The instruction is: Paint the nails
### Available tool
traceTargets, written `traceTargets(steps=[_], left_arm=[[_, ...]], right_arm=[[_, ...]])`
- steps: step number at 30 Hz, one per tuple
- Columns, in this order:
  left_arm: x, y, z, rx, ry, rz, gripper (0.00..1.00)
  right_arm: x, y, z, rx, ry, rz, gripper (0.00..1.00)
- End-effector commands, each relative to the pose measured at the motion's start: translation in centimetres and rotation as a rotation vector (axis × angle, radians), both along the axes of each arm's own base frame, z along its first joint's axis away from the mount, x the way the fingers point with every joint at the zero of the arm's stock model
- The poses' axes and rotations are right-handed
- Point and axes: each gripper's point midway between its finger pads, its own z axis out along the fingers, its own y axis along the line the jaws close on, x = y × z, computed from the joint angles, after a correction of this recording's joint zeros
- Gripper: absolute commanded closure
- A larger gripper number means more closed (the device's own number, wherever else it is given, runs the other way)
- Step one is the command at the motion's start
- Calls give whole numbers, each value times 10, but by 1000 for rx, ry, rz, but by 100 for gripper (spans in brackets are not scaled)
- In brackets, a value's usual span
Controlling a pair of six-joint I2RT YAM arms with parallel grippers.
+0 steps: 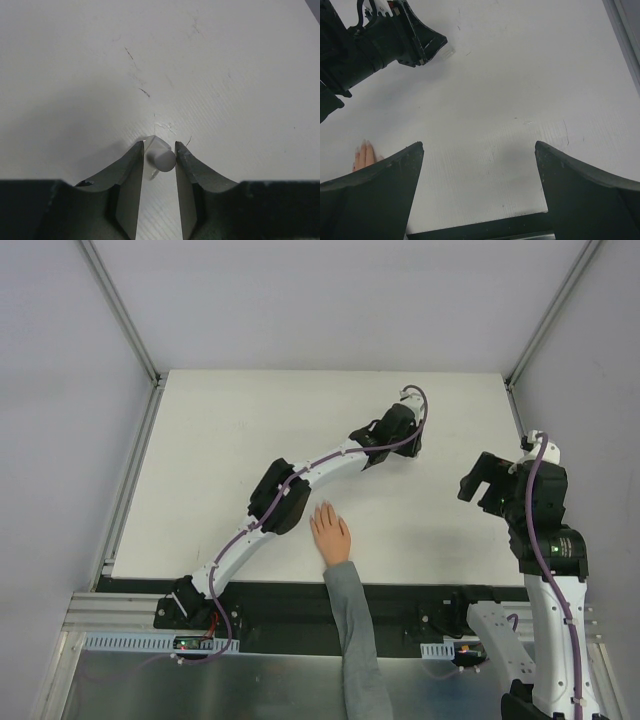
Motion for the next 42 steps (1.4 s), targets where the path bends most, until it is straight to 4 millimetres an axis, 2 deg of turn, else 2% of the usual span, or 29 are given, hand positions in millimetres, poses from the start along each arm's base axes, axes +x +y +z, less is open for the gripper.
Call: traceTargets(steps=[1,3,4,5,6,7,8,9,10,11,12,13,14,15,16,17,18,19,20,21,22,27,28,29,30,31,34,38,42], left_arm=[[-3,-13,21,-55,-25,-31,72],[-2,-12,22,-57,-24,-35,89],[-1,-10,31,-69,-23,-33,97],[-3,-9,34,-75,-13,-33,100],[-6,-6,32,-72,7,-38,100],[-10,-3,54,-104,10,-67,100],[-13,0,64,-109,9,-80,100],[-20,9,56,-87,36,-89,100],[-29,14,92,-130,21,-133,100],[-31,23,102,-141,31,-148,100],[-42,33,96,-128,71,-172,100],[-51,43,131,-163,46,-197,100],[-61,52,141,-176,63,-235,100],[-71,66,129,-152,98,-245,100],[-84,78,165,-188,61,-266,100],[-95,87,174,-199,65,-296,100],[-104,102,161,-176,99,-292,100],[-117,116,190,-207,65,-310,100],[-130,123,196,-218,69,-342,100],[-142,137,181,-200,108,-348,100],[-155,150,205,-228,75,-361,100],[-215,201,211,-280,135,-398,100],[-219,209,212,-292,147,-390,100],[-226,215,203,-292,175,-384,100],[-235,221,214,-319,173,-384,100],[-240,224,215,-330,182,-388,100],[-258,230,222,-365,211,-421,100],[-264,236,228,-378,194,-414,100],[-263,238,238,-400,178,-380,100]], right_arm=[[2,1,6,-2,-13,15,4],[2,2,4,2,-7,17,4],[2,2,3,3,-4,20,4],[3,3,3,4,-1,21,4],[3,3,2,-16,3,46,4],[4,6,3,-15,2,63,4],[4,8,2,-14,-1,80,4],[7,11,6,-18,-22,110,4],[7,21,3,4,-31,166,4],[8,28,3,12,-47,207,4],[11,43,8,41,-82,289,4],[12,49,8,57,-86,323,4],[13,56,4,75,-82,361,4],[14,69,8,108,-101,434,4],[14,74,7,121,-102,459,4],[16,79,2,132,-88,480,4],[17,84,2,142,-96,503,4],[17,87,1,146,-98,521,4],[19,95,3,147,-116,557,4],[16,104,-1,168,-111,603,4],[14,112,-1,182,-114,642,4],[-12,178,-8,202,-114,967,4],[-18,187,-15,200,-105,1012,4],[-27,205,-11,202,-148,1097,2],[-32,215,-15,197,-162,1154,1],[-35,220,-27,190,-158,1181,1],[-28,235,-28,200,-221,1217,1],[-30,265,4,313,-332,1339,10],[-33,282,12,352,-362,1387,16]])
